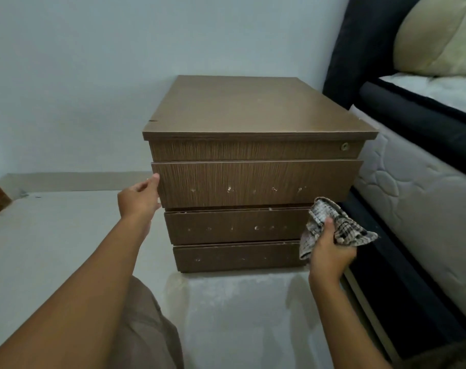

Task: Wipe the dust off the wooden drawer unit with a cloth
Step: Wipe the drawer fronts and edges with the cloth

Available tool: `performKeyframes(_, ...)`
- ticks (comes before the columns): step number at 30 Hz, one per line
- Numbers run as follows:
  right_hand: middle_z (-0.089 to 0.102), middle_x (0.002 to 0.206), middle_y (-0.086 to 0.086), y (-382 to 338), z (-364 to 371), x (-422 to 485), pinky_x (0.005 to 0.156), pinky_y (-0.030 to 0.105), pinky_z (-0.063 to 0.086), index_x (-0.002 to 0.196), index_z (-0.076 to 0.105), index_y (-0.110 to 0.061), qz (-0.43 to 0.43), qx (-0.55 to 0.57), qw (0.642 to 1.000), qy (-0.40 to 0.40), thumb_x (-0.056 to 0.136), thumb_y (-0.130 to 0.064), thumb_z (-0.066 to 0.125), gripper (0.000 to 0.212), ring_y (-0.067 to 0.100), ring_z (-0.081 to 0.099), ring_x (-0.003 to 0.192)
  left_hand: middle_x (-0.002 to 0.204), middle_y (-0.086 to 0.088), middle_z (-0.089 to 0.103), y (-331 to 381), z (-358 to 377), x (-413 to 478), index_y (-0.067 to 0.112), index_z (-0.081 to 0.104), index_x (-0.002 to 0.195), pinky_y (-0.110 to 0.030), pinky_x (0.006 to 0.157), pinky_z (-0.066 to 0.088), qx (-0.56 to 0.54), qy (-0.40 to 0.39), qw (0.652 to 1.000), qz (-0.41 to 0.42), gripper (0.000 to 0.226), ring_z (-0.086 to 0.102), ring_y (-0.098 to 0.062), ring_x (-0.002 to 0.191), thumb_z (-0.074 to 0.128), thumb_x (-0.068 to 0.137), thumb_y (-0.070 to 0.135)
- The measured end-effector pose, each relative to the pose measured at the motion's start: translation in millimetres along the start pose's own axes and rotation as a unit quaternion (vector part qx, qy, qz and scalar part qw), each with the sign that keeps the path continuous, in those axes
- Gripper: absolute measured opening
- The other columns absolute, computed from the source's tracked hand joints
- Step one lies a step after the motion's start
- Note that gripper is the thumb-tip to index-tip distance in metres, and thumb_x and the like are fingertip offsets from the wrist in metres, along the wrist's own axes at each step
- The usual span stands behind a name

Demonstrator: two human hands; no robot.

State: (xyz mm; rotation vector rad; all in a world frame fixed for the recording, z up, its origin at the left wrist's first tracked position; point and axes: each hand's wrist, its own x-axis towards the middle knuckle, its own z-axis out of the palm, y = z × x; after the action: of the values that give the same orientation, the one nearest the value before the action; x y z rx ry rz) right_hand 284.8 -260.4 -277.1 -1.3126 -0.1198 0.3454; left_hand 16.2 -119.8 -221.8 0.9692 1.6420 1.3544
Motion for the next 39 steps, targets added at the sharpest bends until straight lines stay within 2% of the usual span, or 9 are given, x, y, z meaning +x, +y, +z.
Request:
performKeyframes(4, 0.061, 0.083, 0.007, -7, 3, 28, 0.041, 0.002, 0.036, 0.093, 0.064, 0.000, -0.041, -0.036, 0.998, 0.025, 0.096, -0.033, 0.058, 0.034, 0.011, 0.055, 0.062, 0.126, -0.006, 0.066, -1, 4, 2, 0.011, 0.064, 0.123, -0.040, 0.094, 0.054, -0.012, 0.008, 1.000, 0.000, 0.038, 0.064, -0.026, 0.114, 0.062, 0.093, 0.034)
performKeyframes(7, 0.064, 0.083, 0.006, -12, 13, 47, 0.053, 0.005, 0.044, 0.091, 0.061, -0.001, -0.073, -0.048, 0.995, 0.041, 0.097, -0.037, 0.056, 0.037, 0.013, 0.063, 0.071, 0.127, -0.007, 0.065, -2, 3, 2, 0.010, 0.064, 0.124, -0.040, 0.093, 0.055, -0.012, 0.007, 1.000, 0.007, 0.039, 0.064, -0.026, 0.114, 0.062, 0.093, 0.033)
performKeyframes(10, 0.071, 0.102, 0.016, -3, 25, 65, 0.079, 0.033, 0.057, 0.099, 0.061, -0.006, -0.064, -0.025, 0.996, 0.059, 0.093, -0.052, 0.055, 0.046, 0.026, 0.069, 0.093, 0.128, -0.009, 0.065, -2, 0, 5, 0.009, 0.063, 0.126, -0.038, 0.089, 0.056, -0.007, -0.004, 1.000, 0.013, 0.041, 0.064, -0.026, 0.114, 0.062, 0.093, 0.033)
performKeyframes(14, 0.066, 0.111, 0.006, 4, 47, 78, 0.071, 0.006, 0.049, 0.120, 0.060, 0.001, -0.067, 0.002, 0.997, 0.030, 0.096, -0.044, 0.053, 0.051, 0.016, 0.063, 0.101, 0.128, -0.008, 0.065, -4, -2, 8, 0.011, 0.062, 0.127, -0.035, 0.083, 0.055, 0.010, -0.017, 1.000, 0.016, 0.043, 0.064, -0.026, 0.114, 0.061, 0.093, 0.038)
performKeyframes(18, 0.067, 0.122, 0.002, 20, 70, 81, 0.088, 0.029, 0.052, 0.129, 0.060, -0.010, -0.085, -0.038, 0.996, 0.007, 0.093, -0.062, 0.045, 0.064, 0.013, 0.063, 0.109, 0.128, -0.010, 0.064, -7, -5, 11, 0.010, 0.061, 0.127, -0.037, 0.085, 0.055, 0.023, -0.033, 0.999, 0.016, 0.044, 0.064, -0.026, 0.113, 0.059, 0.094, 0.038)
performKeyframes(23, 0.066, 0.123, 0.007, 36, 91, 61, 0.085, 0.017, 0.049, 0.130, 0.058, -0.007, -0.132, -0.050, 0.990, -0.008, 0.095, -0.057, 0.043, 0.063, 0.020, 0.063, 0.112, 0.127, -0.011, 0.064, -9, -9, 16, 0.010, 0.060, 0.128, -0.038, 0.085, 0.054, 0.037, -0.053, 0.998, 0.027, 0.046, 0.064, -0.026, 0.111, 0.058, 0.093, 0.040)
performKeyframes(29, 0.021, 0.161, 0.009, 72, 117, 39, 0.118, 0.051, 0.023, 0.153, 0.023, -0.028, -0.219, -0.150, 0.959, -0.096, 0.098, -0.061, 0.032, 0.064, 0.028, 0.017, 0.149, 0.126, -0.012, 0.065, -8, -11, 16, 0.010, 0.061, 0.127, -0.038, 0.086, 0.055, 0.039, -0.064, 0.997, 0.032, 0.046, 0.065, -0.026, 0.110, 0.059, 0.093, 0.041)
performKeyframes(33, -0.003, 0.162, 0.016, 67, 122, 11, 0.122, 0.043, -0.003, 0.153, 0.016, -0.013, -0.298, -0.151, 0.935, -0.116, 0.103, -0.031, 0.036, 0.057, 0.020, -0.014, 0.147, 0.126, -0.012, 0.065, -6, -14, 16, 0.009, 0.061, 0.127, -0.041, 0.090, 0.055, 0.043, -0.077, 0.996, 0.030, 0.045, 0.065, -0.027, 0.111, 0.058, 0.094, 0.039)
performKeyframes(39, -0.013, 0.158, 0.011, 84, 134, -22, 0.119, 0.043, -0.012, 0.151, 0.008, -0.016, -0.312, -0.174, 0.920, -0.161, 0.103, -0.022, 0.039, 0.058, 0.023, -0.020, 0.145, 0.128, -0.010, 0.064, -4, -20, 16, 0.011, 0.061, 0.125, -0.041, 0.090, 0.056, 0.056, -0.109, 0.992, 0.019, 0.038, 0.063, -0.026, 0.114, 0.059, 0.094, 0.034)
